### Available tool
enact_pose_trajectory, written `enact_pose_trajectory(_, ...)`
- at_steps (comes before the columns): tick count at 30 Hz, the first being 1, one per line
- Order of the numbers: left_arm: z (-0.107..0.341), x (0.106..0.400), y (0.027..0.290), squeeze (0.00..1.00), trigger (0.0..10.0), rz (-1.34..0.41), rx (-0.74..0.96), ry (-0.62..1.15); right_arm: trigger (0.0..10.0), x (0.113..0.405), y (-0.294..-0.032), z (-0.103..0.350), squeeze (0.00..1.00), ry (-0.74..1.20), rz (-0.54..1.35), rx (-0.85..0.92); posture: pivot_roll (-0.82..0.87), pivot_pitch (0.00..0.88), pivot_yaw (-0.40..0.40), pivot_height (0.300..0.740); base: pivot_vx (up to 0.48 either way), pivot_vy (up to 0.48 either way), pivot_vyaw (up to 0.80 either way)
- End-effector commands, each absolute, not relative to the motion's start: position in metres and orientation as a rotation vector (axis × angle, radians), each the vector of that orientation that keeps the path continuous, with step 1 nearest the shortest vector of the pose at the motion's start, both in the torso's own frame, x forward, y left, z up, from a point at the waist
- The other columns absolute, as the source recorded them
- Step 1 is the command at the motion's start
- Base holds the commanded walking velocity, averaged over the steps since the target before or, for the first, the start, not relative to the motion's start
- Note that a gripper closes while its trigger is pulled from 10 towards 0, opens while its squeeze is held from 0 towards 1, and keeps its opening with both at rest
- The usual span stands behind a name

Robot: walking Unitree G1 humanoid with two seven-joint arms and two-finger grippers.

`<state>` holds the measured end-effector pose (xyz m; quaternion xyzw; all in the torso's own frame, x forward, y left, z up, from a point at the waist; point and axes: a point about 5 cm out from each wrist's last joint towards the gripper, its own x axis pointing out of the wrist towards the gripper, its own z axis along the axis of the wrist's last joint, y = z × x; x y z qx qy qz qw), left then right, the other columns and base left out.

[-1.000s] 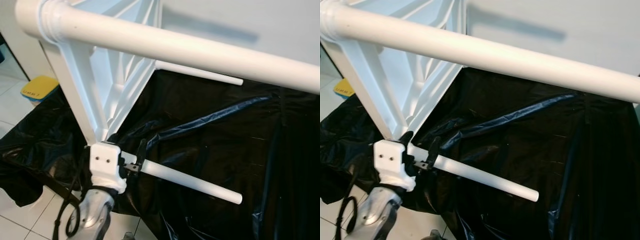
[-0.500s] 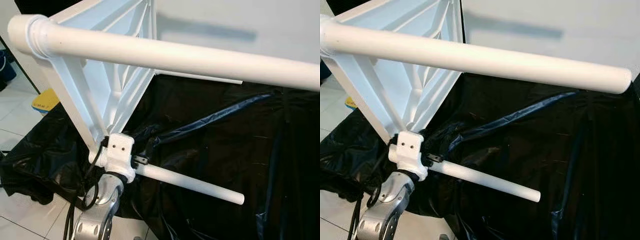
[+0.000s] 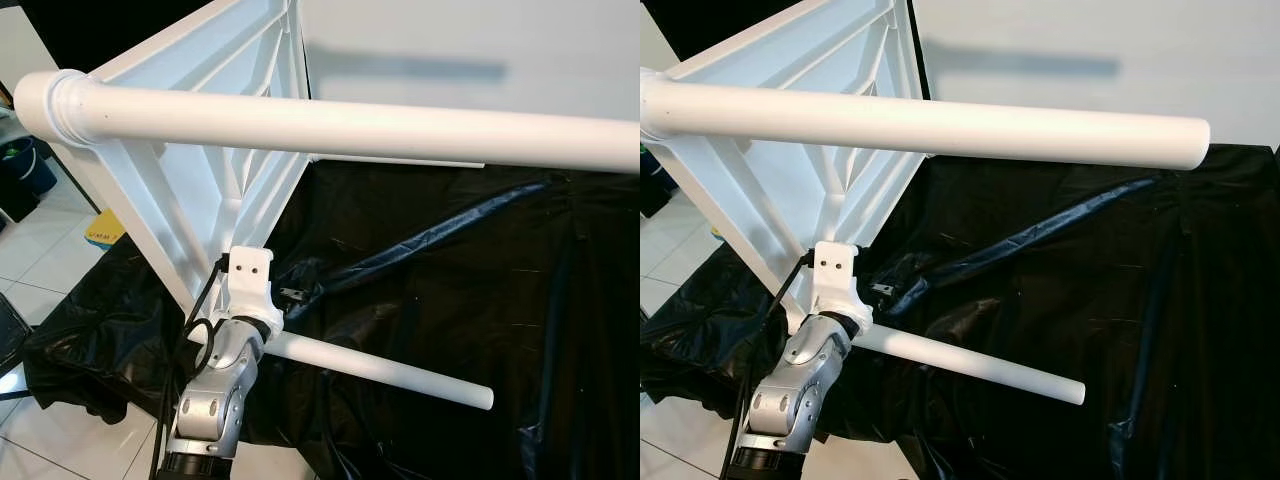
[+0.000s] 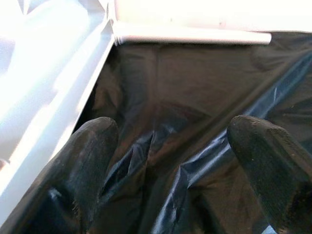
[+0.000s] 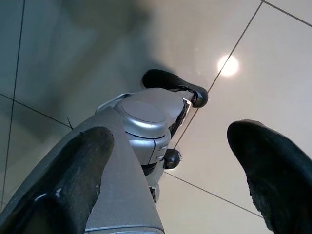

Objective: Building children table

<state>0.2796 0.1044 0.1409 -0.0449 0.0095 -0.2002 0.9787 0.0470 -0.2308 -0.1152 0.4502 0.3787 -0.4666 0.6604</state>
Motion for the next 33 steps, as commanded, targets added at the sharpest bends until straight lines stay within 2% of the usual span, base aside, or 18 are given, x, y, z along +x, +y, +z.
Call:
enact_pose_trajectory(1,0.14,0.284,0.109,0.0,10.0,-0.333,-0.081,0.03,10.0,0.137,-0.192,-0.102,0.0,1.074,0.06,-0.142,0.01,0.002,0.084,0.74,0.0,0.0,0.0)
enact_pose_trajectory(11,0.142,0.302,0.105,0.0,10.0,-0.325,-0.095,0.03,10.0,0.139,-0.196,-0.1,0.0,1.053,0.074,-0.192,0.01,0.0,0.076,0.74,0.0,0.0,0.0)
enact_pose_trajectory(16,0.141,0.307,0.107,0.0,10.0,-0.273,-0.101,0.03,10.0,0.131,-0.201,-0.103,0.0,1.129,0.046,-0.263,0.01,0.0,0.074,0.74,0.0,0.0,0.0)
enact_pose_trajectory(27,0.137,0.307,0.106,0.0,10.0,-0.292,-0.143,0.051,10.0,0.123,-0.196,-0.107,0.0,1.143,0.027,-0.234,0.01,0.0,0.065,0.74,0.0,0.0,0.0)
enact_pose_trajectory(33,0.138,0.309,0.105,0.0,10.0,-0.304,-0.145,0.052,10.0,0.127,-0.2,-0.104,0.0,1.094,-0.031,-0.133,0.01,0.0,0.062,0.74,0.0,0.0,0.0)
